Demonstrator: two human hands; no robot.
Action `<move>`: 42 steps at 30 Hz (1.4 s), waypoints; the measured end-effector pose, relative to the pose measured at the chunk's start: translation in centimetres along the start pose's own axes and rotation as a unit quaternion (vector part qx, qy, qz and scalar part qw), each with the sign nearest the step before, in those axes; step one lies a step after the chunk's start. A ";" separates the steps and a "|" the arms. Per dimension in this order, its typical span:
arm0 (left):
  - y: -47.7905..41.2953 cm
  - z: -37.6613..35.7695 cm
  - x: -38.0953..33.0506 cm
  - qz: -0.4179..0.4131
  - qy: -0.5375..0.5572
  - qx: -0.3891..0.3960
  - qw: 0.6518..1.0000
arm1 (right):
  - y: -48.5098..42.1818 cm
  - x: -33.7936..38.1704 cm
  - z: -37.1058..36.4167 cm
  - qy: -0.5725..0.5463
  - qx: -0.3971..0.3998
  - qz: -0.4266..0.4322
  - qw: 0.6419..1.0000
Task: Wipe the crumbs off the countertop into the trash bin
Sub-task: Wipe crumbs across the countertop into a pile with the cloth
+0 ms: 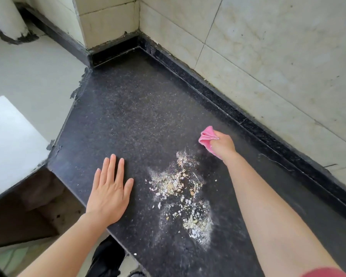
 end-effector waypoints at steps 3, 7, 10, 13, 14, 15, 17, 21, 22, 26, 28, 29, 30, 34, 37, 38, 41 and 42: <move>-0.1 -0.1 0.0 0.003 -0.004 0.019 1.000 | 2.8 1.9 -3.8 0.053 0.006 0.079 0.995; -0.4 -0.1 -0.2 0.011 -0.011 0.061 0.998 | 8.3 3.7 -7.9 -0.001 0.117 0.139 0.983; -0.7 -0.3 -0.1 0.019 -0.016 0.101 0.995 | 10.8 2.8 -7.5 -0.155 0.163 0.066 0.972; -1.0 -0.5 0.0 0.028 -0.026 0.120 0.992 | 11.3 0.6 -3.9 -0.279 0.106 0.030 0.954; -1.0 -0.6 -0.1 0.029 -0.030 0.127 0.991 | 11.2 -0.9 -2.2 -0.312 0.078 0.009 0.947; -1.1 -0.6 -0.2 0.032 -0.034 0.134 0.990 | 11.0 -2.7 -0.4 -0.336 0.049 -0.017 0.940; -1.2 -0.7 0.0 0.044 -0.041 0.140 0.988 | 10.3 -7.3 3.0 -0.368 -0.014 -0.090 0.925; -1.3 -0.7 0.0 0.054 -0.051 0.152 0.986 | 10.5 -17.9 8.6 -0.354 -0.148 -0.255 0.888; -1.3 -0.7 0.1 0.055 -0.053 0.153 0.985 | 10.7 -20.2 9.6 -0.338 -0.181 -0.287 0.878; -1.4 -1.1 0.4 0.056 -0.050 0.146 0.986 | 10.0 -24.6 9.9 -0.233 -0.226 -0.336 0.884; -1.5 -1.2 0.6 0.057 -0.048 0.146 0.986 | 8.6 -22.5 8.3 -0.111 -0.211 -0.268 0.934; -1.5 -1.3 0.6 0.057 -0.049 0.149 0.986 | 8.3 -20.8 7.3 -0.020 -0.208 -0.248 0.946; -1.4 -1.3 0.6 0.057 -0.049 0.152 0.986 | 8.3 -18.9 6.3 0.039 -0.206 -0.235 0.949; -1.4 -1.3 0.4 0.056 -0.047 0.163 0.984 | 9.8 -11.5 1.6 0.041 -0.150 -0.138 0.978; -1.3 -1.1 0.4 0.062 -0.042 0.176 0.982 | 12.1 -6.6 -2.8 -0.004 -0.046 -0.051 0.998; -1.3 -1.0 0.3 0.063 -0.042 0.179 0.981 | 12.9 -5.1 -4.1 -0.052 -0.008 -0.031 0.998; -1.1 -0.5 0.0 0.063 -0.046 0.186 0.979 | 14.4 -3.3 -4.5 -0.185 0.011 -0.042 0.982; -1.1 -0.5 0.0 0.062 -0.045 0.189 0.979 | 14.4 -3.5 -3.5 -0.202 -0.005 -0.048 0.978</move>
Point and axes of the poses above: each hand's wrist, its own y-axis away from the middle knuckle, its own z-axis out of the back of the hand, x = y × z, the point moved 8 cm from there along -y, towards the middle knuckle, and after that the axes turned 6 degrees about y, right-handed, at the moved point
